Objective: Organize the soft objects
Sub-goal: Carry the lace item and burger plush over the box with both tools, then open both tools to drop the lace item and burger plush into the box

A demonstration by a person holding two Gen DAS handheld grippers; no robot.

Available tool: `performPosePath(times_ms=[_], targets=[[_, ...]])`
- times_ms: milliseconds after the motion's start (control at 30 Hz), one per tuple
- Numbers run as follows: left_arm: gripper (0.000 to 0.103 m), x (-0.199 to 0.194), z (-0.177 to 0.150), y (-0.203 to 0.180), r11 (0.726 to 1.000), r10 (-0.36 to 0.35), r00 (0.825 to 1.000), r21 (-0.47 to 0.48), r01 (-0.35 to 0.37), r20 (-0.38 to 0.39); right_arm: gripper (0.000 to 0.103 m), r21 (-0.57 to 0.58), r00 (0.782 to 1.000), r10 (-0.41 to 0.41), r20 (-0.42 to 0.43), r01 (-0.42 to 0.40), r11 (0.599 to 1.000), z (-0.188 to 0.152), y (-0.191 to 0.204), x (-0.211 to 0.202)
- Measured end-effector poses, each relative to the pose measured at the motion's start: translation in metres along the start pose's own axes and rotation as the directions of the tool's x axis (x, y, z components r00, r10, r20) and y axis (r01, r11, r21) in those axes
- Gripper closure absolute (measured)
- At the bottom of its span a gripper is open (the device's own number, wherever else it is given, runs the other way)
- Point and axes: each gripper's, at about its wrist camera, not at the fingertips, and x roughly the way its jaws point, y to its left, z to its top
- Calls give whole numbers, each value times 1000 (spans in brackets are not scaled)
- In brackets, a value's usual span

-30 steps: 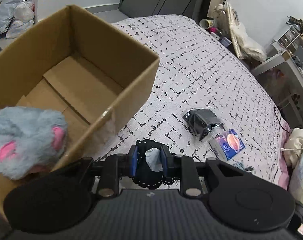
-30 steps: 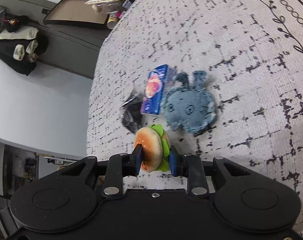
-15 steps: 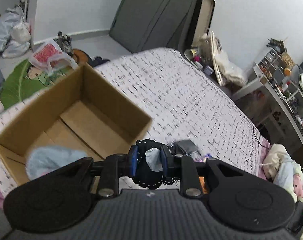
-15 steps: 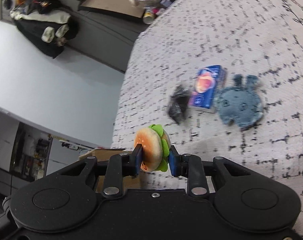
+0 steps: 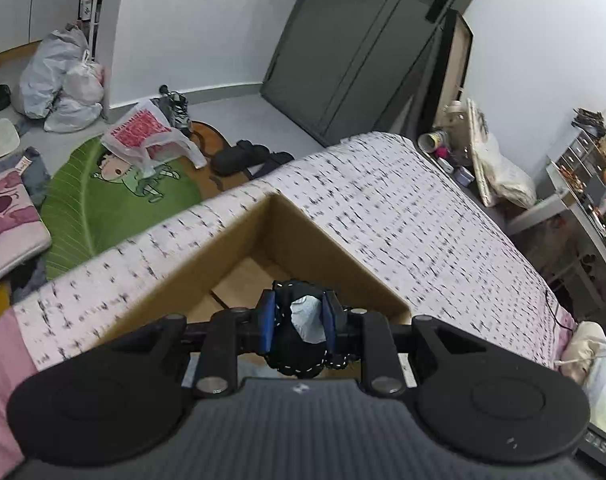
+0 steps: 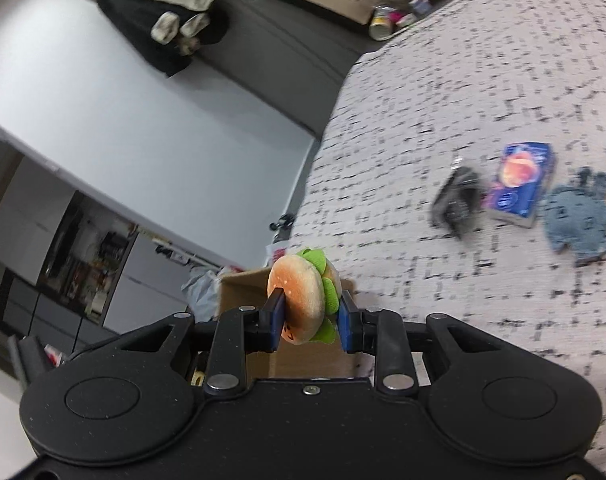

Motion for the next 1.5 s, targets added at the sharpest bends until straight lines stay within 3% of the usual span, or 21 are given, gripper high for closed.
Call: performPosePath(times_ms=[267,433,900,967,1033,1167,1300,1400,1500], targets=[[79,19,11,20,1000,16,1000,-21,-17,-25,76,-99,998,-3,-63,-3,995,-12,54,36],[79,29,11,34,998,34,998,-50,-37,-50,76,-86,995,-24,-99,15,996,-18,78,70],[79,47,10,46,992,66,995,-99,-72,-69,75,-45,968,-216,-129,211,976,-36,91,133],[77,50,10,48,992,56,996,-108,-64,-76,69,-63,962,-246,-116,240,969,-36,93,136],[77,53,8,50,992,48,995,-112,-58,-92,61,-74,955,-270,-125,262,962,-34,96,139],[77,56,3,53,989,73,992,-120,-86,-108,58,-118,932,-328,-155,312,943,-30,101,148],[77,52,-1,54,986,79,992,-140,-93,-97,58,-198,887,-433,-162,400,895,-29,108,155],[79,48,0,55,986,67,994,-149,-79,-89,59,-265,854,-496,-156,448,854,-31,109,158],[82,45,1,58,984,54,995,-166,-69,-89,71,-292,837,-523,-161,466,835,-29,105,154]])
